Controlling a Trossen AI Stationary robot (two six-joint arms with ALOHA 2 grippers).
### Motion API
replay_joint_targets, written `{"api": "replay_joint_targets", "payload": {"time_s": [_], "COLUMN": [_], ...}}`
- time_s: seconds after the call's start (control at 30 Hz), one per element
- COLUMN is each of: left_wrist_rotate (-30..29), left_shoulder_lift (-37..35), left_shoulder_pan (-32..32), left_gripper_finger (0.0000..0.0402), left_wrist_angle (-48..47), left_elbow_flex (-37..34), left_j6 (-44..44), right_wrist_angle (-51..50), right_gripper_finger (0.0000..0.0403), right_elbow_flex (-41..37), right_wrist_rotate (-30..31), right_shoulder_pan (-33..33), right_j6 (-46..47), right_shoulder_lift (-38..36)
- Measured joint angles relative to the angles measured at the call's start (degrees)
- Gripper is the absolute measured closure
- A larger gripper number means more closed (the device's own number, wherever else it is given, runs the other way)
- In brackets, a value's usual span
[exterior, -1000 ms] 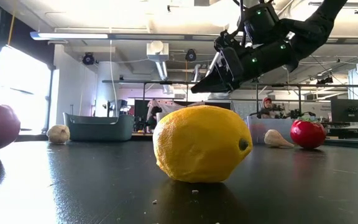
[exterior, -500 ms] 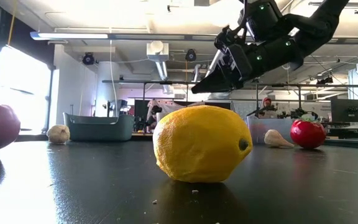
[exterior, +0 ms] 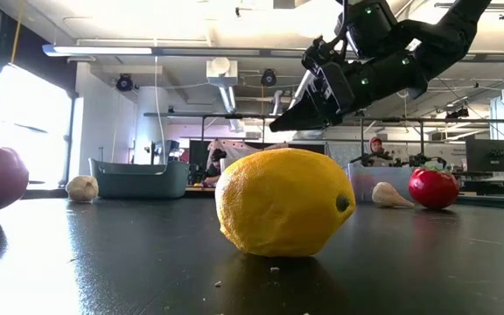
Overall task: Sort produce into baskets
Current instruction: Put the red tomato into the transparent bin
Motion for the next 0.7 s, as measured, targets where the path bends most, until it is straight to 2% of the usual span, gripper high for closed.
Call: {"api": "replay_joint_targets", "payload": {"time_s": [0.17,0.4,0.53,0.7], "left_wrist_rotate": [0.10,0.04,-1.22,-4.21], "left_shoulder_lift": [-0.13,-0.28,-0.73,-2.35], "left_shoulder_pan": [0.01,-0.10,-0.12,-0.12], "left_gripper_finger": [0.0101,0.0103,0.0127,0.0178], "left_wrist_angle": [4.61,6.08,5.88,3.67], "left_elbow_flex": [-2.46,-3.89,-4.00,-4.28], "left_j6": [-0.06,1.95,4.28,6.16], "right_wrist_angle": [-0.20,-0.21,-0.20,-0.20], "right_gripper_finger": [0.0403,0.0403,0.0403,0.0403], "right_elbow_flex": [0.00,0.00,0.00,0.00], "right_wrist_rotate": [0.00,0.00,0.00,0.00], "right_shoulder_pan": [0.00,0.00,0.00,0.00], "right_j6": [-0.02,-0.44,-0.45,-0.44], "right_shoulder_lift": [0.00,0.00,0.00,0.00]}}
